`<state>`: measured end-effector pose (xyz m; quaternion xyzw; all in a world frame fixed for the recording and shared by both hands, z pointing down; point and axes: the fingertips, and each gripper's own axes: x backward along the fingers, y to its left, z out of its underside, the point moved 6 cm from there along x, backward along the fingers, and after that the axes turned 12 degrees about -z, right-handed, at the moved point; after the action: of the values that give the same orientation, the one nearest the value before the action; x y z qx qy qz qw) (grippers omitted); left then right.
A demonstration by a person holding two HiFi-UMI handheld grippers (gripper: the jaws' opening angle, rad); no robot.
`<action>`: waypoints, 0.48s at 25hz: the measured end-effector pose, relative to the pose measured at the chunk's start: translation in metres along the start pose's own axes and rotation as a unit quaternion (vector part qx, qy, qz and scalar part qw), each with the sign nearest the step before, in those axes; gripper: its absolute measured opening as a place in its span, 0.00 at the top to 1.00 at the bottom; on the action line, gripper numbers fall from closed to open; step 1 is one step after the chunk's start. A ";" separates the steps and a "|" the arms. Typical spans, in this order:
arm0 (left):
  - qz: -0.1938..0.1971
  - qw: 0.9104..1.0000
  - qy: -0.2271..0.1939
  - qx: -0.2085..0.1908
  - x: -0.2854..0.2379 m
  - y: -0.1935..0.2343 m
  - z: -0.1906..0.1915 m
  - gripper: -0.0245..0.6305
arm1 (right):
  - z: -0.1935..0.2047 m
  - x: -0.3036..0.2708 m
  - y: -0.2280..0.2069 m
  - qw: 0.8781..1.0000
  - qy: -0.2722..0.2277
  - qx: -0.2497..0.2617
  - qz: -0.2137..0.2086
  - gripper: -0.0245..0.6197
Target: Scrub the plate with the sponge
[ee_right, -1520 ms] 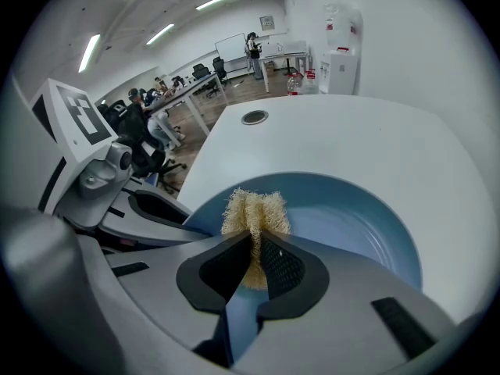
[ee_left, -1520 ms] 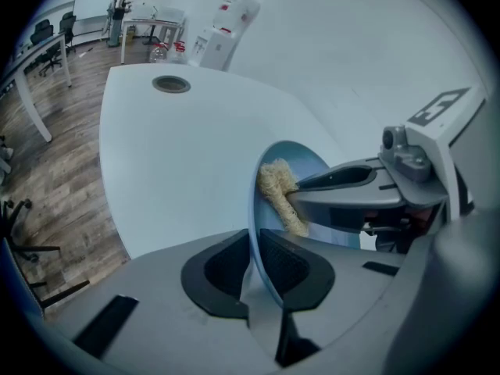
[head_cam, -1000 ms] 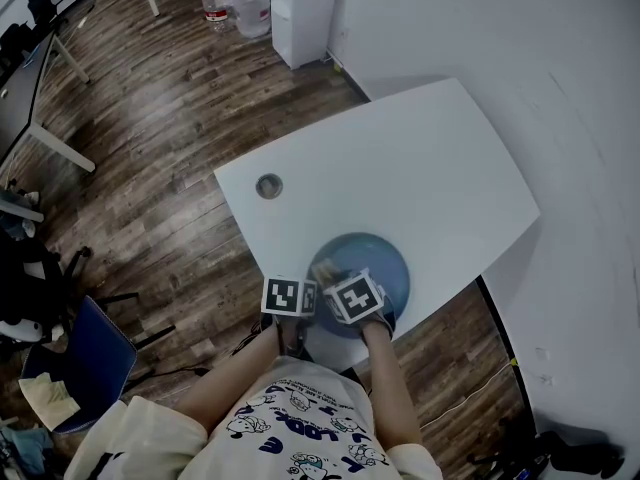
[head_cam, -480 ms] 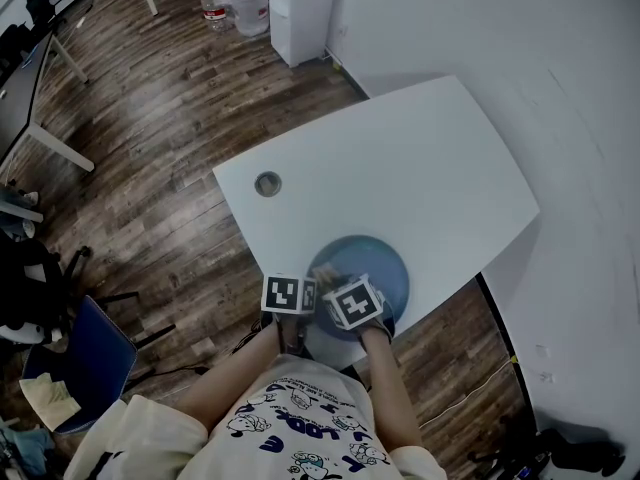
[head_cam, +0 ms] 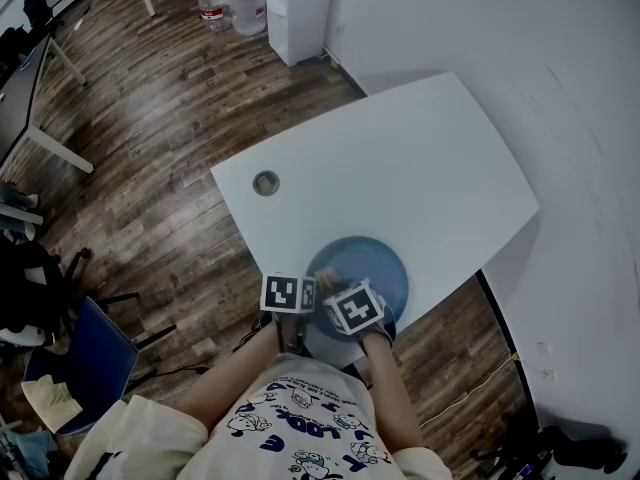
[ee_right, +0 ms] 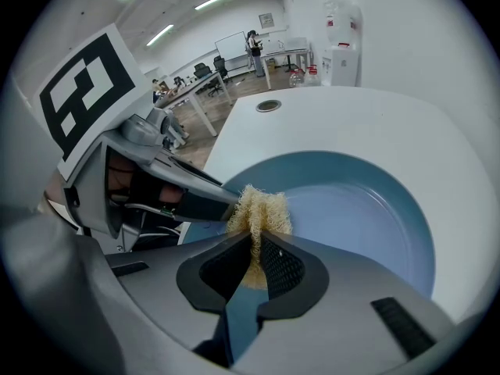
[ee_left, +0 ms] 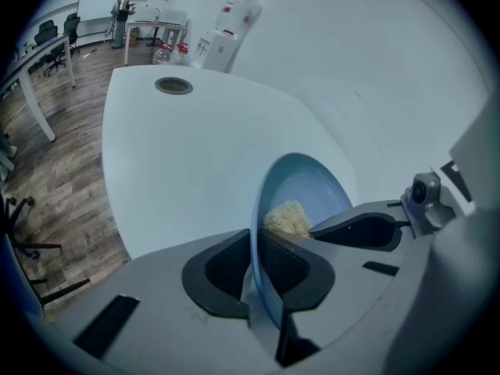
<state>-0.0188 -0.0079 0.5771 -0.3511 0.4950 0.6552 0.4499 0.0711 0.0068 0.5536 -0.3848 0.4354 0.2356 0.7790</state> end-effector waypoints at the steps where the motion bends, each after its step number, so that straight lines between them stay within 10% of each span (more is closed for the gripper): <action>1: 0.000 1.000 0.000 0.001 0.000 0.000 0.000 0.90 | 0.001 0.000 -0.001 1.000 0.000 0.001 0.002 0.89; 12: 0.000 1.000 0.001 0.002 0.000 0.001 0.000 0.90 | 0.011 0.001 0.006 1.000 0.004 0.000 0.004 0.89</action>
<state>-0.0193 -0.0075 0.5775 -0.3507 0.4968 0.6542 0.4498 0.0733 0.0193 0.5544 -0.3843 0.4400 0.2368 0.7763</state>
